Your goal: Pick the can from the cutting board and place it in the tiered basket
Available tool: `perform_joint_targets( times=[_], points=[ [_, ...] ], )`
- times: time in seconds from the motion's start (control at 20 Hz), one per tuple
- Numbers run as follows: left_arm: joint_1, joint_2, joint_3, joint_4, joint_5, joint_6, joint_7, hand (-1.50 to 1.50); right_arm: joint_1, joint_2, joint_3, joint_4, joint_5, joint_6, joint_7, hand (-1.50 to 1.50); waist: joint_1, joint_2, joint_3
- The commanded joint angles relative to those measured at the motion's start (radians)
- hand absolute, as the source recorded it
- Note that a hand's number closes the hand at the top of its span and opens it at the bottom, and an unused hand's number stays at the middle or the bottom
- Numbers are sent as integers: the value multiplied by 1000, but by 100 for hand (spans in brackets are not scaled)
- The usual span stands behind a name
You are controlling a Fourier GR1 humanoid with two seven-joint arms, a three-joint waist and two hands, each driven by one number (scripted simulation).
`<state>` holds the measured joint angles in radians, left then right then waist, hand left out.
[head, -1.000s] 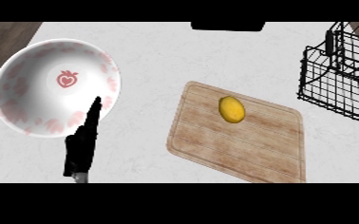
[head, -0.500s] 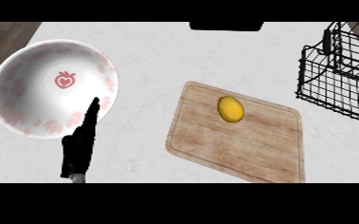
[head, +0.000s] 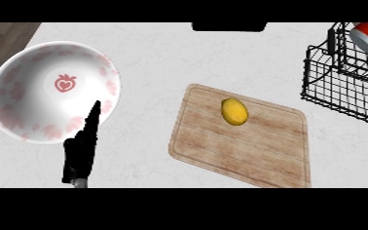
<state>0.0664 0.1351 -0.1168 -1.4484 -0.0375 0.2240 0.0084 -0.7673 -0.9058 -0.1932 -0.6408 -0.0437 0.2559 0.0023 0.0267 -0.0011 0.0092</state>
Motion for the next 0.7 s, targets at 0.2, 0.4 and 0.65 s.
perform_joint_targets(
  times=[0.2, 0.4, 0.65],
  points=[
    [43, -32, 6, 99, 7, -3, -49, 0, -37, -11, -160, 83, -108, -54, -81, -150, -16, 6, -9],
    [32, -4, 20, 31, 16, -16, -11, 0, -74, -155, -244, 157, -121, -141, -23, -150, -12, 8, -8],
    [47, -6, 13, 4, 9, -11, 18, 0, 9, -300, -332, 265, -156, -129, -22, -150, -23, 6, -7]
  ],
)
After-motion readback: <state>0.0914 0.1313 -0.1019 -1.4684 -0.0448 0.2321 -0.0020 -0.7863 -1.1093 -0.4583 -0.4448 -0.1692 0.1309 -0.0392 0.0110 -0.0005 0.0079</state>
